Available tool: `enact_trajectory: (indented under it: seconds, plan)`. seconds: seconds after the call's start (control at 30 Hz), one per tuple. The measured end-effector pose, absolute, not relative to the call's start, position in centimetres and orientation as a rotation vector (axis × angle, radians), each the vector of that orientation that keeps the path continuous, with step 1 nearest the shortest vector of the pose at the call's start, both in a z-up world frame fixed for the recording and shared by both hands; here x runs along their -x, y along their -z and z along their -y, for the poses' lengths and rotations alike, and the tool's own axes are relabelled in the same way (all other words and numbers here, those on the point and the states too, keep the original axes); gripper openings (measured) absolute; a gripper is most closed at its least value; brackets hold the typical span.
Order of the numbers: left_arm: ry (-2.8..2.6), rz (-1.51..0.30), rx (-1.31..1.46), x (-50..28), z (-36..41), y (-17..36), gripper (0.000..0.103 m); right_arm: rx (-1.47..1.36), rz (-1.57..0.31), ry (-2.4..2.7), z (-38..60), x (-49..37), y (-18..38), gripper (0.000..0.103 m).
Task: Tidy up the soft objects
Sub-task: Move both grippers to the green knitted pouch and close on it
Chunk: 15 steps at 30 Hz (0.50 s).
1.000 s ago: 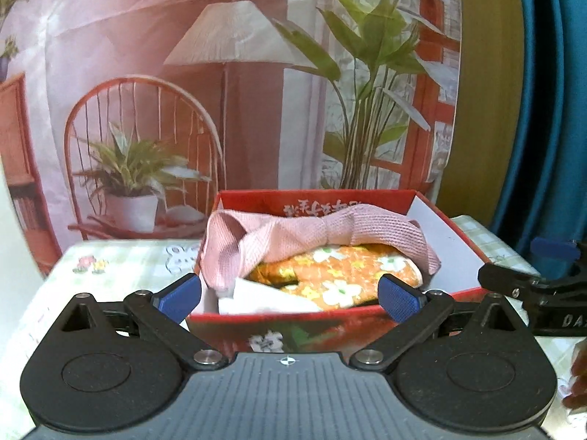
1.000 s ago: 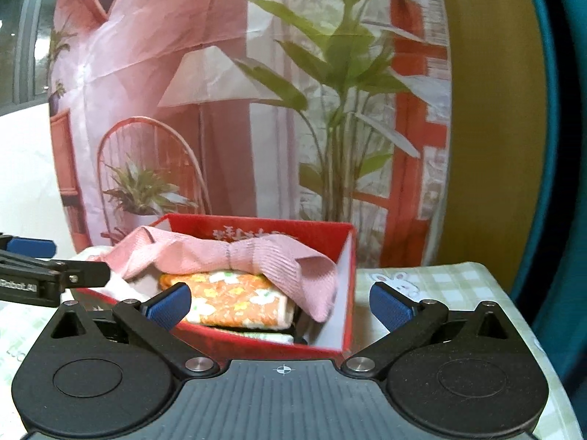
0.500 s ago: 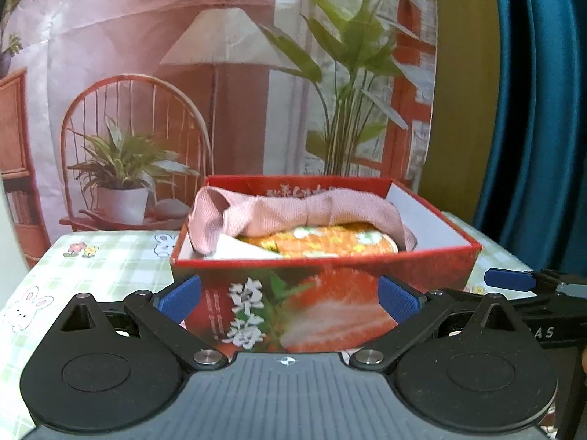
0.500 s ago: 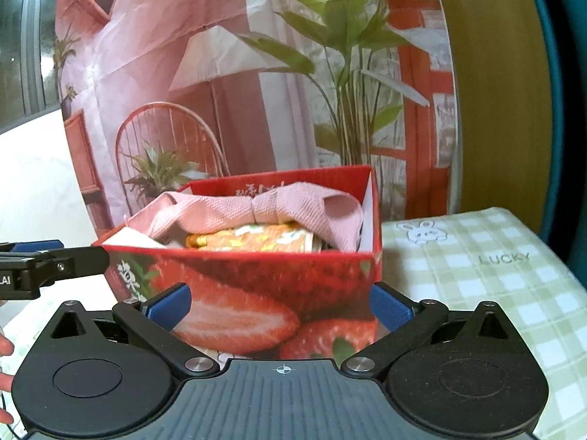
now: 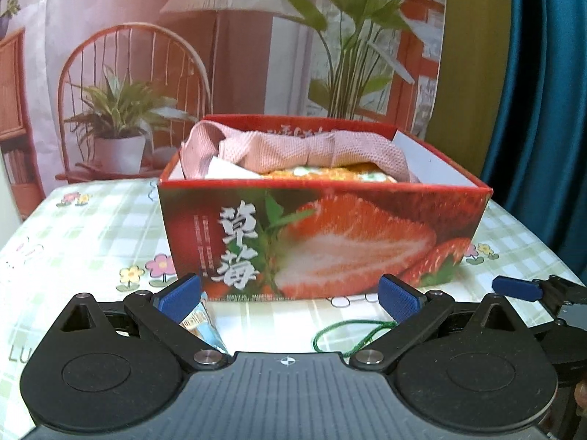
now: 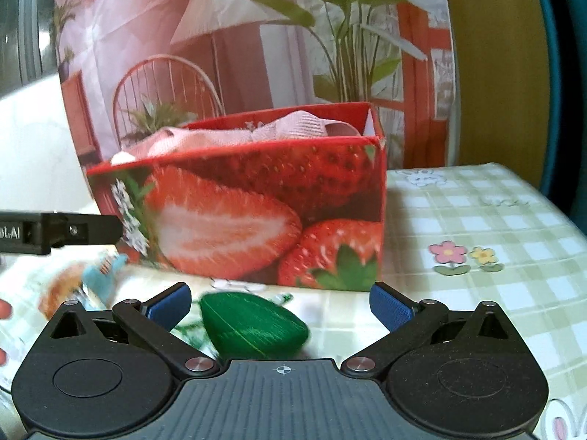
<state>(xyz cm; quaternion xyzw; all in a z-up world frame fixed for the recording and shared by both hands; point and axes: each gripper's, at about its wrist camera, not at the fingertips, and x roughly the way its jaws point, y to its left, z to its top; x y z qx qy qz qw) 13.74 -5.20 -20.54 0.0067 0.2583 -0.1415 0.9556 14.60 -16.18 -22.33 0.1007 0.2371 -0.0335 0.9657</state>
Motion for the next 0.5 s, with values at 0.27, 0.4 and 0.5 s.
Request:
enact_trajectory:
  seconds: [0.27, 0.4, 0.5]
  plan:
    - [0.306, -0.579, 0.006, -14.2, 5.2, 21.6, 0.103, -0.181, -0.52, 0.105, 16.0, -14.2, 23.5, 0.103]
    - [0.325, -0.604, 0.02, -14.5, 5.2, 22.3, 0.103, -0.17, -0.527, 0.084, 15.8, -14.2, 23.7, 0.103]
    - [0.333, -0.617, 0.026, -14.5, 5.2, 22.6, 0.103, -0.167, -0.545, 0.044, 15.6, -14.4, 23.9, 0.102]
